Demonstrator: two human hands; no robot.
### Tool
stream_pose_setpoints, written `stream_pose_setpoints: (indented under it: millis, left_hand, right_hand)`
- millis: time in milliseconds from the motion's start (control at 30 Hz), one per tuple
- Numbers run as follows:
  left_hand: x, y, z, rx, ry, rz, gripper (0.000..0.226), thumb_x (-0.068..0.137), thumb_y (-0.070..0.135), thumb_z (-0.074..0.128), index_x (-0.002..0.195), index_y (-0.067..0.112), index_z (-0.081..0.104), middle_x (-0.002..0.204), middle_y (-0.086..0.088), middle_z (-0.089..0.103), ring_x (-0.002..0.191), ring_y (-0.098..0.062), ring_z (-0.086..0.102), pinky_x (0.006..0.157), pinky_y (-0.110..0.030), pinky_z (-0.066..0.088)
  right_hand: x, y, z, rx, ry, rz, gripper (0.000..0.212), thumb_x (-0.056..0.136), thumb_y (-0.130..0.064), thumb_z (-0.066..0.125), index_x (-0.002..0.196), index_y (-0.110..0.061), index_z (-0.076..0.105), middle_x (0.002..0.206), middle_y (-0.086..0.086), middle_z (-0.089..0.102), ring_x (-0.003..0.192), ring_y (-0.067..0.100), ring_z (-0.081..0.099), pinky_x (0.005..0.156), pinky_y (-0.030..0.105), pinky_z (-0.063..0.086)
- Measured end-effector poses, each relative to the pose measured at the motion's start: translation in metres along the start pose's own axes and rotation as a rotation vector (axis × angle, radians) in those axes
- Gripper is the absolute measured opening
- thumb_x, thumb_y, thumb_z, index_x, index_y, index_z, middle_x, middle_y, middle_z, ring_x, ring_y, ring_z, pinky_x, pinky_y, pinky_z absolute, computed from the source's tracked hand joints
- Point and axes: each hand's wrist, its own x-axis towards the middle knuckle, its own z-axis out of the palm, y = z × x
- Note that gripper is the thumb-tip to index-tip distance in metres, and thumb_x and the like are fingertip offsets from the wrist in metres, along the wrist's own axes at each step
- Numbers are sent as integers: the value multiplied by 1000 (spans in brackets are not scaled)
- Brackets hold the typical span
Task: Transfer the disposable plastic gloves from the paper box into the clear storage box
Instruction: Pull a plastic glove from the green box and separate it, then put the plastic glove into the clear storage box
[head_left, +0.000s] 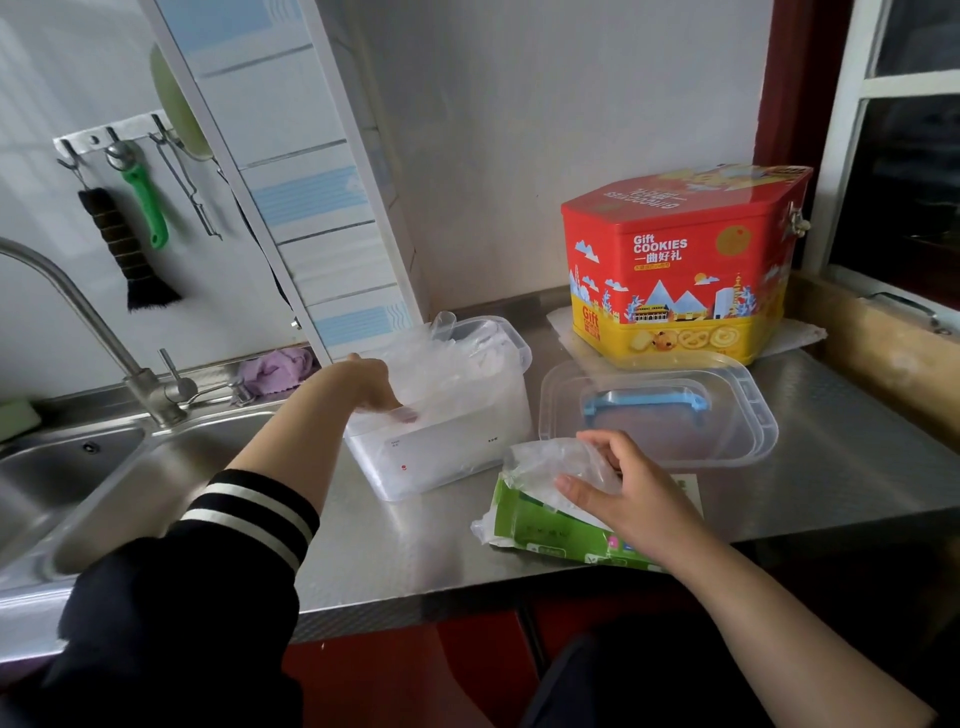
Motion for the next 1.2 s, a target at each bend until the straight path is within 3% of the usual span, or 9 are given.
stream_pose_setpoints:
  millis: [133, 267, 467, 600, 733, 833, 967, 1067, 1200]
  left_hand:
    - [0, -9, -7, 42, 67, -48, 81, 84, 73, 47, 126, 4, 53, 144, -18, 33, 120, -31, 40, 106, -41, 37]
    - [-4, -16, -13, 73, 200, -96, 73, 93, 68, 35, 137, 12, 50, 159, -14, 12, 144, -36, 10, 113, -50, 22]
    - [-14, -3, -7, -114, 569, -2, 45, 103, 38, 34, 131, 11, 57, 156, -16, 26, 140, -37, 26, 111, -46, 25]
    - [-13, 10, 6, -213, 448, 96, 53, 100, 51, 34, 134, 16, 51, 143, -15, 45, 127, -39, 44, 105, -50, 37]
    - [-5, 18, 20, -311, 336, 141, 71, 96, 63, 29, 150, 17, 25, 156, -14, 29, 139, -40, 30, 111, -54, 27]
    - [7, 19, 24, -399, 338, 159, 71, 97, 60, 26, 152, 15, 17, 157, -15, 24, 142, -40, 23, 114, -54, 22]
    - [24, 14, 23, -396, 357, 160, 57, 100, 52, 31, 142, 14, 38, 145, -16, 43, 132, -40, 35, 109, -52, 30]
    - [34, 15, 17, -401, 408, 211, 25, 100, 31, 42, 93, 15, 59, 116, -16, 64, 102, -35, 50, 93, -45, 43]
    - [43, 26, -5, -504, 543, 258, 24, 97, 23, 45, 103, 11, 65, 108, -14, 65, 103, -36, 53, 90, -44, 46]
  right_hand:
    - [-1, 0, 0, -9, -5, -1, 80, 63, -79, 53, 132, -40, 41, 123, -19, 49, 114, 2, 47, 91, 29, 43]
    - [-1, 0, 0, -2, -16, -1, 75, 61, -81, 52, 124, -40, 45, 122, -19, 54, 104, 5, 57, 85, 30, 50]
    - [-2, -4, -2, 64, -10, 12, 47, 72, -72, 57, 100, -35, 57, 95, -15, 65, 81, 8, 66, 72, 32, 56]
    - [-2, -4, -1, 73, -14, 16, 51, 69, -74, 55, 99, -33, 59, 93, -14, 67, 81, 7, 66, 70, 30, 57]
    - [-2, -2, 0, 51, -4, 9, 61, 63, -83, 50, 97, -34, 59, 91, -13, 68, 76, 14, 69, 78, 42, 56]
    - [-1, -2, 0, 47, -5, 9, 64, 62, -85, 49, 96, -32, 59, 91, -11, 68, 76, 16, 70, 79, 44, 56]
    - [-3, -3, -1, 22, -7, 18, 73, 59, -90, 47, 96, -29, 59, 90, -8, 68, 74, 15, 69, 78, 45, 55]
    - [-4, -5, -2, 12, -9, 16, 77, 57, -93, 47, 96, -28, 59, 89, -6, 68, 73, 16, 69, 78, 46, 55]
    - [-5, -8, -3, -12, -17, 20, 69, 58, -87, 52, 99, -32, 55, 92, -10, 66, 74, 14, 68, 73, 41, 56]
